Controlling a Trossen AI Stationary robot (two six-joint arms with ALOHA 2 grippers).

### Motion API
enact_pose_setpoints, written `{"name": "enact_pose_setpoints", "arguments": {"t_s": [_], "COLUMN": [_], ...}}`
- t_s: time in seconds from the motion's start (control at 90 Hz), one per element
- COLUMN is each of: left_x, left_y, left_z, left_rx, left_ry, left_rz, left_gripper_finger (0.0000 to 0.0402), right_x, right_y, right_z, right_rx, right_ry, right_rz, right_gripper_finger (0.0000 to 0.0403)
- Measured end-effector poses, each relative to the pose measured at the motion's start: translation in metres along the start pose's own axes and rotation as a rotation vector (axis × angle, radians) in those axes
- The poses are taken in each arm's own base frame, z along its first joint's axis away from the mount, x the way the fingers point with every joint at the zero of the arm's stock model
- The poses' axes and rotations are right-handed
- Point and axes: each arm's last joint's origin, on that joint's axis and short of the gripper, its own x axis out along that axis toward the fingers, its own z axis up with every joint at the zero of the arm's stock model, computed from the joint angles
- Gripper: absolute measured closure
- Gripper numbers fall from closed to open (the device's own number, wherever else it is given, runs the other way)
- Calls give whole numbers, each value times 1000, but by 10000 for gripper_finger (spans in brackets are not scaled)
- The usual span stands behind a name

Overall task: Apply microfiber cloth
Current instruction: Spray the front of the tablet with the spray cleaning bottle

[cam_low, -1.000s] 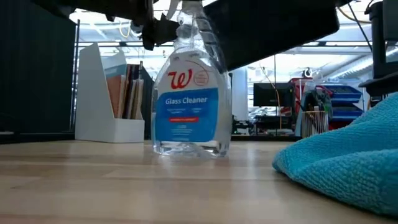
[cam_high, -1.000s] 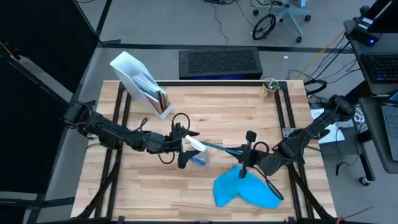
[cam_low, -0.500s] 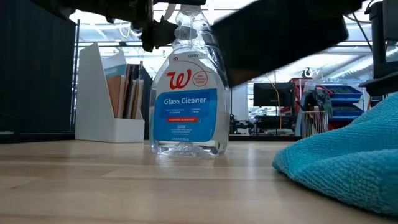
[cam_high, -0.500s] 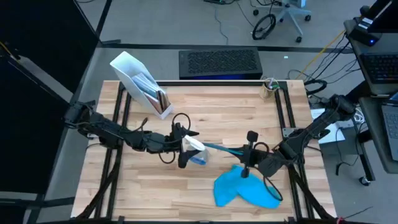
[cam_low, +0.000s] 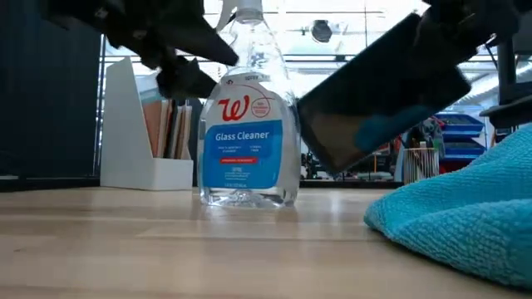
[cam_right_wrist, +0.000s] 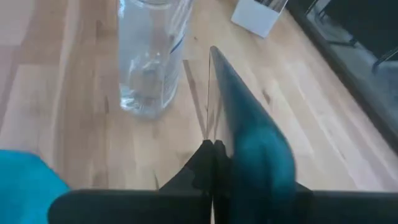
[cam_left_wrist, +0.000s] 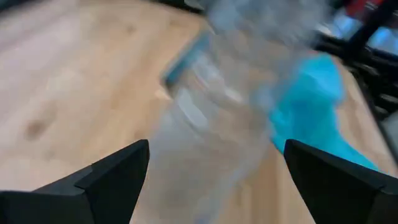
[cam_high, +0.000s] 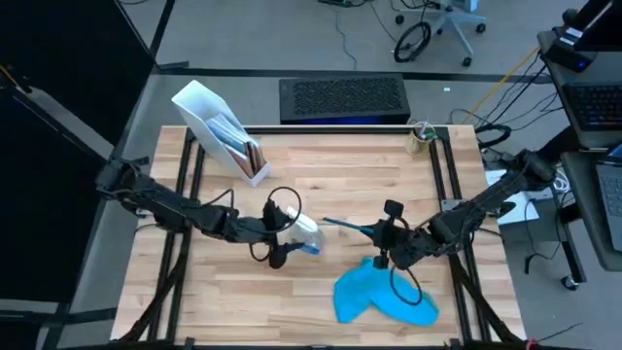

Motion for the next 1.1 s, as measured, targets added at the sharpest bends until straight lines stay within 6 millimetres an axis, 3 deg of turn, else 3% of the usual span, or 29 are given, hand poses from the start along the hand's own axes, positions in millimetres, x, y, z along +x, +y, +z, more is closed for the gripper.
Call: {"name": "enact_pose_setpoints", "arguments": {"t_s": [0.2,0.611,0.8,1.1], "left_x": [1,7,9,7], "left_y": [5,33,38,27], "left_z": [-15,-2,3,-1], "left_rx": [4,-10,-43,-25], "left_ry": [86,-3,-19,8], "left_rz": [88,304,288,214], "left_gripper_finger": [43,43,43,43], "right_x": [18,9,10,14], "right_y": [8,23,22,16], "right_z": [1,-1,-3,-1], "right_rx": [4,132,116,95], "right_ry": [10,2,14,-7], "right_rz": [80,173,141,72], "right_gripper_finger": [394,394,394,394]}}
